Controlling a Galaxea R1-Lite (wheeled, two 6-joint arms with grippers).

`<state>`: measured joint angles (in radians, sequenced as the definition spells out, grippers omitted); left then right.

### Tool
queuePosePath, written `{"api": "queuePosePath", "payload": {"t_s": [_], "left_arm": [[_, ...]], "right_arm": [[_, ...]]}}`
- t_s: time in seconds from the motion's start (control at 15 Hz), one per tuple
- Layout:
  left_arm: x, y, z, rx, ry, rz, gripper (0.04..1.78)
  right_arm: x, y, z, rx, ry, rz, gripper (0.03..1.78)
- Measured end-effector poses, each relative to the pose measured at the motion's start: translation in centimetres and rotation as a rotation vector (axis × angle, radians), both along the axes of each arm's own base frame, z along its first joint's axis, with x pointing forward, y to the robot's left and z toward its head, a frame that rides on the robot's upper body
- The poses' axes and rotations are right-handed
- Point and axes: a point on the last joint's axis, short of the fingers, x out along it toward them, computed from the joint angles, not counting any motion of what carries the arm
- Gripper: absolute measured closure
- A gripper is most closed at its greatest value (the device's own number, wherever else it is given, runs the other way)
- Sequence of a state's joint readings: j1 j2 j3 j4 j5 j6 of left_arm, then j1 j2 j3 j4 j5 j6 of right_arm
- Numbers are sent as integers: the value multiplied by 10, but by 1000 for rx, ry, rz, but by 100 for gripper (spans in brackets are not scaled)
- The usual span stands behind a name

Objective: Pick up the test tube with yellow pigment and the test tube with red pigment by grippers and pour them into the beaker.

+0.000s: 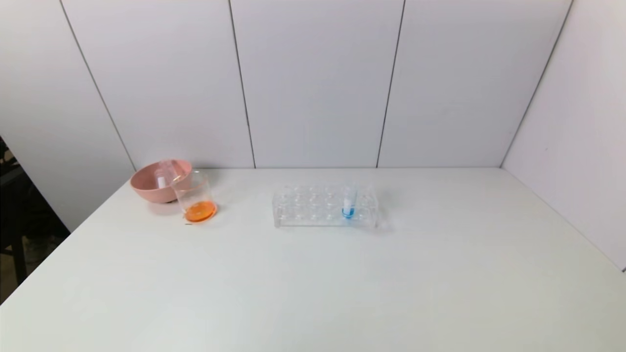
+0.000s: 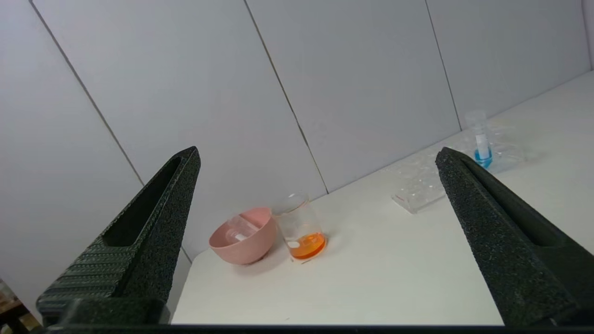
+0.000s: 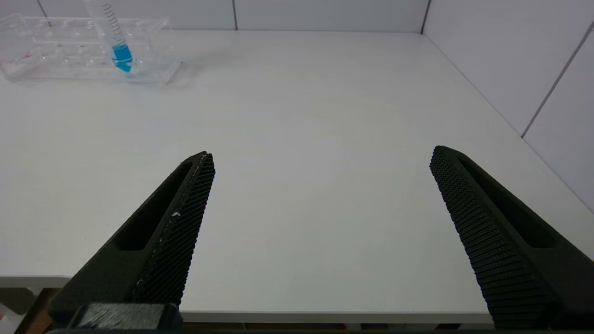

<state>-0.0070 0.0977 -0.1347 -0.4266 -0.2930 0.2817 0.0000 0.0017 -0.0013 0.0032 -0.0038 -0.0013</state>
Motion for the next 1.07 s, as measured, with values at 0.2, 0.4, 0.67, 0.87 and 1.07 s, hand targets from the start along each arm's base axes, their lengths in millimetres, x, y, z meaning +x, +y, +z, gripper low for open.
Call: {"api": "queuePosePath", "payload": {"t_s": [0.2, 0.4, 0.67, 0.87, 1.07], "left_arm": [[3, 1, -26, -53, -10, 48, 5], [10, 2, -53, -65, 207, 79, 5], [12, 5, -77, -114, 451, 205, 5], [12, 5, -79, -159, 476, 199, 5], [13, 5, -80, -242, 484, 184, 5]], "right_arm": [[0, 0, 0, 0, 0, 0, 11], [0, 0, 0, 0, 0, 0, 11], [0, 0, 0, 0, 0, 0, 11], [0, 0, 0, 0, 0, 0, 11], [0, 0, 0, 0, 0, 0, 11]]}}
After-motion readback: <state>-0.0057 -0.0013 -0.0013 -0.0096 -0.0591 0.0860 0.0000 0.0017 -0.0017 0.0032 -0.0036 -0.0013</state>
